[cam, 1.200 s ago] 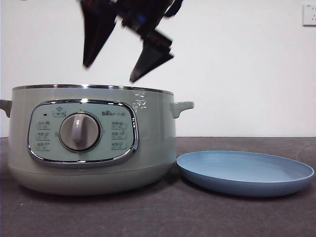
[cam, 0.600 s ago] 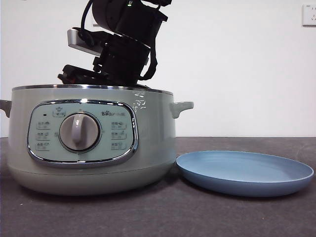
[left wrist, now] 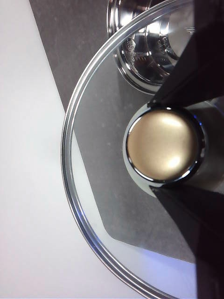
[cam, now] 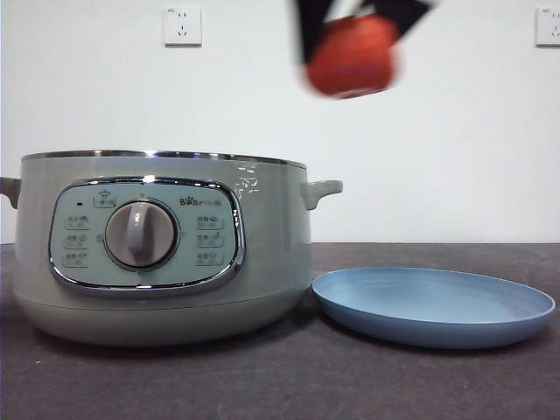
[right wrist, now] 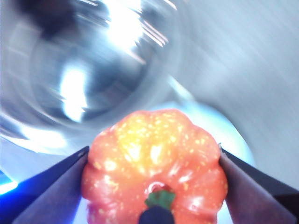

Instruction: Take the pumpkin out from the steamer,put the pumpkin in the blue plate,close the lid

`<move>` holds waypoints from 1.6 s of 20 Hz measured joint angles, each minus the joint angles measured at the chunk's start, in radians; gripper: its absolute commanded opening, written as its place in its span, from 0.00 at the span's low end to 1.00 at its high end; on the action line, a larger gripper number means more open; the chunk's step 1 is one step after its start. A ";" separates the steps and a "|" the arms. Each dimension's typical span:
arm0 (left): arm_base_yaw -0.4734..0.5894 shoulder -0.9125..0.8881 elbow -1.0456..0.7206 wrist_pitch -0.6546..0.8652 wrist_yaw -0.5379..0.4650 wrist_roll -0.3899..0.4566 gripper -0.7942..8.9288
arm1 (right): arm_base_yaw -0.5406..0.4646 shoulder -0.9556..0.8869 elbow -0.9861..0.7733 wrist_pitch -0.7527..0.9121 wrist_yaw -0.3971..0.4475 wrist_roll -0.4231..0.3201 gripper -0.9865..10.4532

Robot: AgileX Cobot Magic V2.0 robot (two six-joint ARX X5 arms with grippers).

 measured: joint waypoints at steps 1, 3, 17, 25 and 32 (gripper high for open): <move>0.000 0.000 0.000 0.000 0.003 0.000 0.07 | -0.031 -0.027 0.000 -0.068 0.019 0.036 0.08; 0.000 0.000 0.000 0.000 0.025 0.000 0.07 | -0.080 -0.080 -0.010 -0.155 0.063 0.103 0.08; 0.000 0.001 0.000 0.032 0.096 -0.008 0.07 | -0.126 -0.290 -0.737 0.536 0.144 0.211 0.08; 0.000 0.001 0.000 0.043 0.127 -0.008 0.07 | -0.155 -0.104 -0.757 0.736 0.013 0.157 0.09; 0.000 0.001 0.000 0.043 0.127 -0.008 0.07 | -0.205 -0.024 -0.757 0.729 0.009 0.146 0.44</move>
